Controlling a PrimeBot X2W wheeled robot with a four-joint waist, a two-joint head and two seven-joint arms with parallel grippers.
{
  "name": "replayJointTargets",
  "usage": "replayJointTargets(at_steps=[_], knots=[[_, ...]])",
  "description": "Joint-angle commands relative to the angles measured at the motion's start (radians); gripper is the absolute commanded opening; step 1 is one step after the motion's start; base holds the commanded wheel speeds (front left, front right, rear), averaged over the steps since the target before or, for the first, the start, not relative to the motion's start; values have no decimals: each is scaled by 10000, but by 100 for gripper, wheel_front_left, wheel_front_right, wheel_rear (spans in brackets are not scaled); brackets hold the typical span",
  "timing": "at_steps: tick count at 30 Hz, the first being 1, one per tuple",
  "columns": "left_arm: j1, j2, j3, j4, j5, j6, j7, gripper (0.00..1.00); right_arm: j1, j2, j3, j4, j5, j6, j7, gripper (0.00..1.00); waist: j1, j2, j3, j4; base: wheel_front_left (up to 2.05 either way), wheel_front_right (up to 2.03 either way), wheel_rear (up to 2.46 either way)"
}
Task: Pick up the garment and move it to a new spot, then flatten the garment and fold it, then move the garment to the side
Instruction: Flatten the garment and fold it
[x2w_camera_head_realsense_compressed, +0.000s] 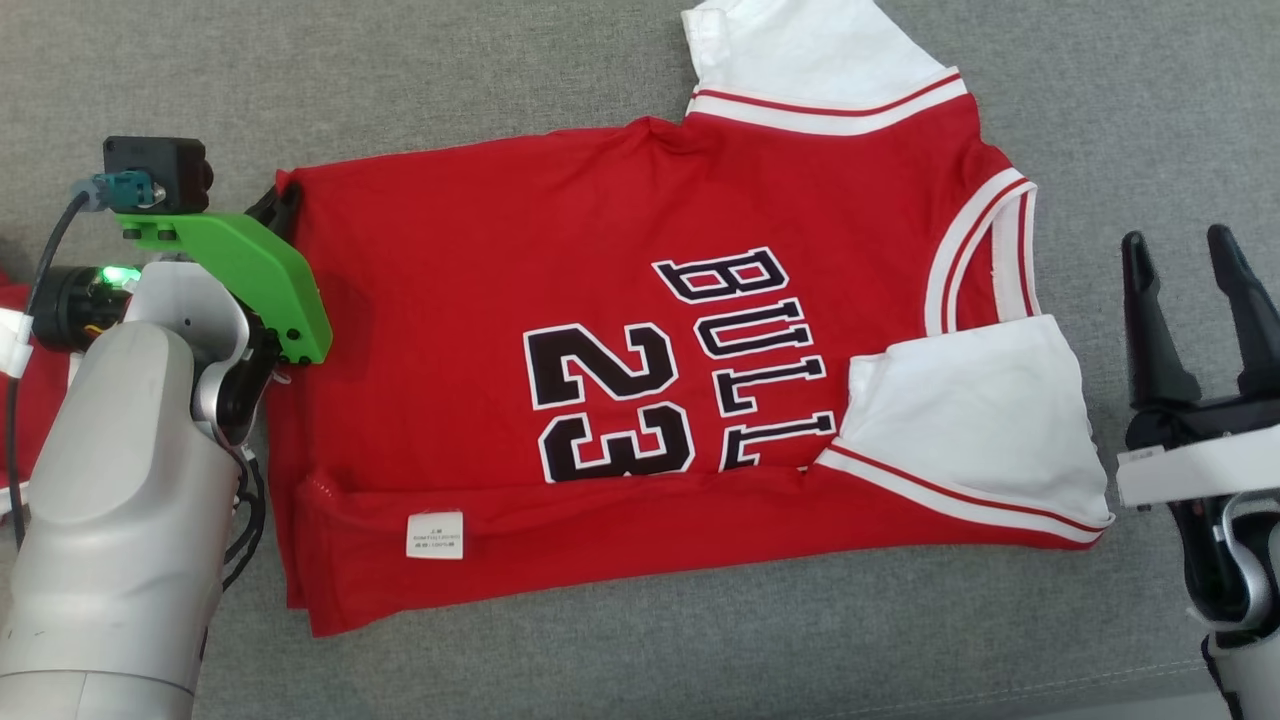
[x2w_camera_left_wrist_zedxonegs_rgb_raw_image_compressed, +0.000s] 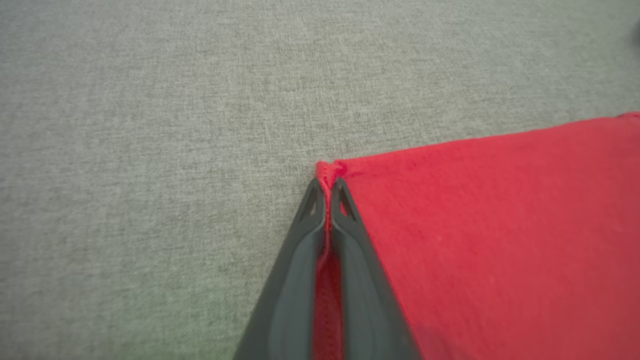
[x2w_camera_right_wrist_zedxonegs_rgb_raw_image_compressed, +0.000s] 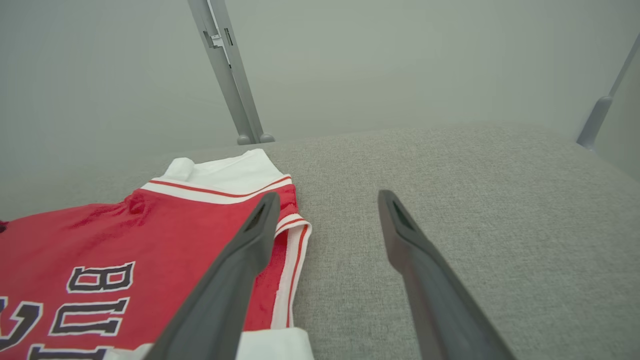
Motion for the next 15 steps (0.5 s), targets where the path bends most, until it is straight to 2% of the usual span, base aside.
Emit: replayJointTargets(at_steps=[1,9,15], knots=[[-22,-31,-53,257,-102,-9,18,0,-416,-219,30,334,185,-15,-44,100,0,-1,44,62,0,0,0],[-524,-425,-353,338,-96,-74,-321,0,-2716,-1381,1008,2291,1295,-15,291,100,0,-1,565,671,0,0,0],[-994,-814,-646,389,-173,-130,-647,0,-5330,-2011,2509,3800,2361,-15,1029,100,0,-1,1075,1355,0,0,0]])
